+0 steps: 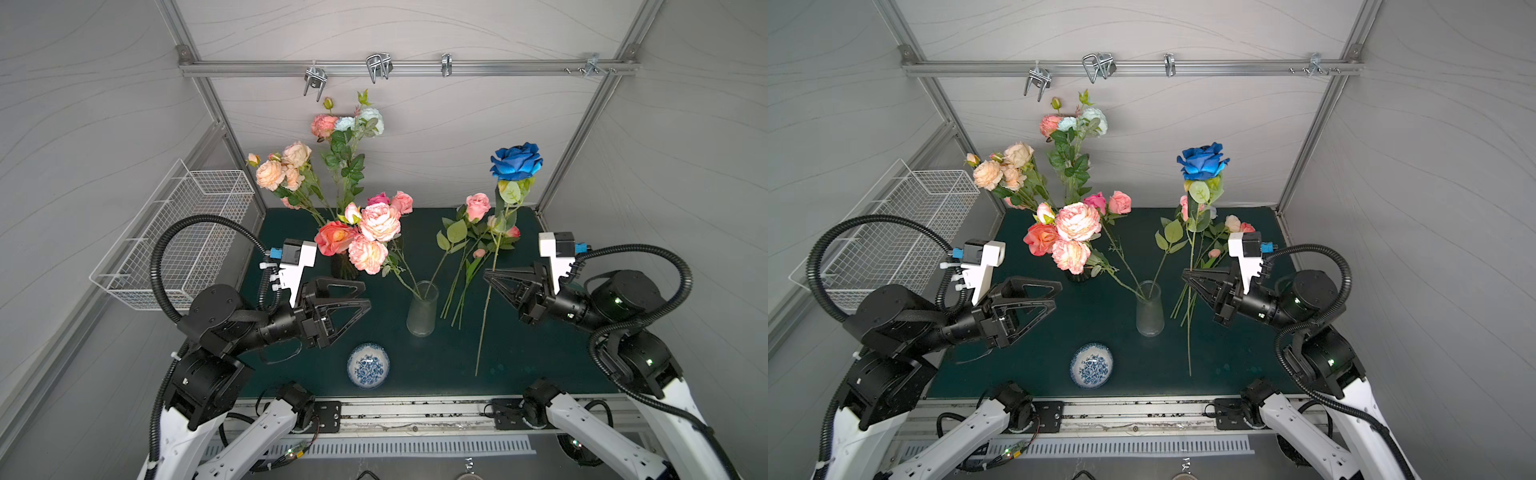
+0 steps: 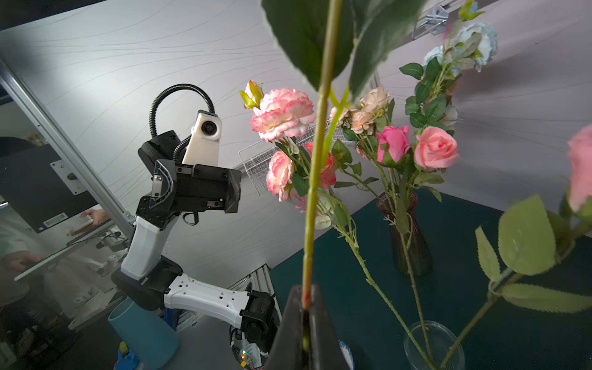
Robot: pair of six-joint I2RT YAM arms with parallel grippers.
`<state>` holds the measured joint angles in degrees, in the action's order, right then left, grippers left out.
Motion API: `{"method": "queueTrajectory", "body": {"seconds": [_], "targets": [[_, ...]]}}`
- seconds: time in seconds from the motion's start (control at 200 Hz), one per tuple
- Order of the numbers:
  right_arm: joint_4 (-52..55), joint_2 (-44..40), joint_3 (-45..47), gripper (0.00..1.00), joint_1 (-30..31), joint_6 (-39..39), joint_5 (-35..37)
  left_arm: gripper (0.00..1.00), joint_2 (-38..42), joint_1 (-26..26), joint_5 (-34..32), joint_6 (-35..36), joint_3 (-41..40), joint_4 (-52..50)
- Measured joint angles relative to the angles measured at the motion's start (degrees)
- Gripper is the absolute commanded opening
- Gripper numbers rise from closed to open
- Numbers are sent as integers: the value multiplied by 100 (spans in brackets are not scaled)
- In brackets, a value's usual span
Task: Arrange flowers in a vase
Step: Pass the flower.
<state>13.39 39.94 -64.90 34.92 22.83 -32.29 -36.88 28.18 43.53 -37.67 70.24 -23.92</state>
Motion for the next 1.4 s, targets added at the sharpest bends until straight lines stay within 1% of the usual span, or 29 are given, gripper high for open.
{"method": "queueTrajectory", "body": {"seconds": [0.13, 0.21, 0.335, 0.4, 0.465, 0.505, 0.67, 0.735, 0.785, 0.88, 1.05, 1.221, 1.401], "targets": [[-382, 608, -516, 0, 782, -614, 531, 79, -76, 0, 0, 0, 17, 39], [-640, 970, -852, 0, 1117, -1034, 841, 79, -74, 0, 0, 2, 20, 50], [-988, 1421, -1226, 0, 1246, -1462, 1137, 78, -238, 31, 9, 2, 221, 22], [-1069, 1554, -1274, 0, 1250, -1602, 1237, 79, -448, 223, -42, 42, 439, 31], [-1088, 1589, -1259, 0, 1250, -1692, 1322, 79, -651, 671, -212, 195, 625, -4], [-1102, 1578, -1233, 0, 1252, -1727, 1364, 79, -772, 1064, -400, 328, 734, -70], [-1132, 1377, -1047, 0, 1261, -1829, 1495, 78, -1399, 3071, -1493, 1132, 1331, -553], [-1123, 1292, -1005, 0, 1261, -1836, 1534, 76, -1740, 3569, -1882, 1425, 1670, -728], [-1121, 1226, -979, 0, 1263, -1836, 1550, 74, -2024, 3766, -2120, 1617, 1976, -859], [-1108, 1097, -916, 0, 1263, -1834, 1558, 73, -2511, 3864, -2546, 1878, 2465, -942], [-968, 787, -702, 0, 1263, -1821, 1530, 64, -3285, 3869, -3082, 2240, 3222, -1145], [-737, 542, -529, 0, 1263, -1805, 1414, 58, -3917, 3873, -3451, 2529, 4065, -1362], [-535, 350, -345, 0, 1263, -1720, 1272, 49, -4319, 3880, -3720, 2789, 4708, -1539]]}}
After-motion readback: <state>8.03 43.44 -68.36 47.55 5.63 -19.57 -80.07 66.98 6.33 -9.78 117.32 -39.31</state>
